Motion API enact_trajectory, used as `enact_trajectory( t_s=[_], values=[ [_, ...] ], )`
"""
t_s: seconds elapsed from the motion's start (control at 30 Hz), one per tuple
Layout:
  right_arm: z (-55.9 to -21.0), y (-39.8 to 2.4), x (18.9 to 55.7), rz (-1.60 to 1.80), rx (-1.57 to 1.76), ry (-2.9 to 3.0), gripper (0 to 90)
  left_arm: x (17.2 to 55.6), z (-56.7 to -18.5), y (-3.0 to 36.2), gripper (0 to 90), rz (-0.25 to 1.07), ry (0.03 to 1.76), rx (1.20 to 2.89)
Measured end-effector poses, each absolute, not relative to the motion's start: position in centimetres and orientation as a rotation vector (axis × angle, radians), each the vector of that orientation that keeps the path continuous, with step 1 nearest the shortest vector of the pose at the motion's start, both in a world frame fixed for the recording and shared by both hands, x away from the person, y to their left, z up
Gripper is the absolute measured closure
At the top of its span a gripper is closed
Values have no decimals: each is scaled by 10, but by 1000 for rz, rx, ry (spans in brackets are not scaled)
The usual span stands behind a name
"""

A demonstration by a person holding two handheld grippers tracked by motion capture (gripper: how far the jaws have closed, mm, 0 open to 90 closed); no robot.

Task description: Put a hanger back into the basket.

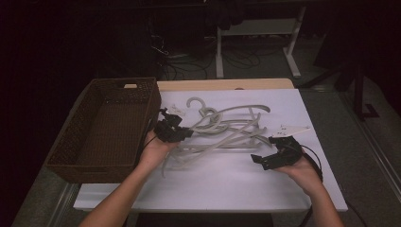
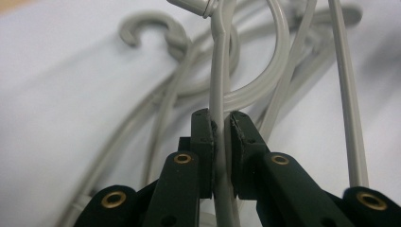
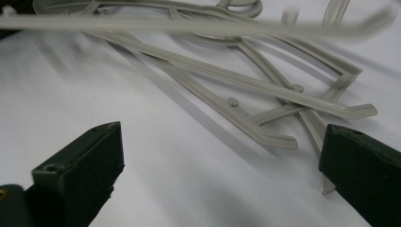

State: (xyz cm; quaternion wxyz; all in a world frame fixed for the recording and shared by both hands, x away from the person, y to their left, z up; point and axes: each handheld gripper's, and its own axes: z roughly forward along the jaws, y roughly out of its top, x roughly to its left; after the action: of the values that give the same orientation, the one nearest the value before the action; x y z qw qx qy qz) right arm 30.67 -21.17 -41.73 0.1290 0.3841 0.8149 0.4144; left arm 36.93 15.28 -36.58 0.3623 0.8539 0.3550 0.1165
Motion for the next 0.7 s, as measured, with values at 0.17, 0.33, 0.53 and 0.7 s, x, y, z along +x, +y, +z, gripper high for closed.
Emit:
enact_trajectory(
  t_s=[0.17,0.33,0.53,0.7],
  values=[
    [-418,-219,304,1215,1108,2358,6,370,-337,162,818,321,905,2198],
    [-422,-225,303,1235,1111,2344,5,373,-316,176,818,346,910,2216],
    [-426,-226,299,1236,1103,2333,5,379,-287,206,819,379,923,2201],
    [-429,-225,298,1224,1122,2326,5,381,-261,235,818,438,925,2185]
  ],
)
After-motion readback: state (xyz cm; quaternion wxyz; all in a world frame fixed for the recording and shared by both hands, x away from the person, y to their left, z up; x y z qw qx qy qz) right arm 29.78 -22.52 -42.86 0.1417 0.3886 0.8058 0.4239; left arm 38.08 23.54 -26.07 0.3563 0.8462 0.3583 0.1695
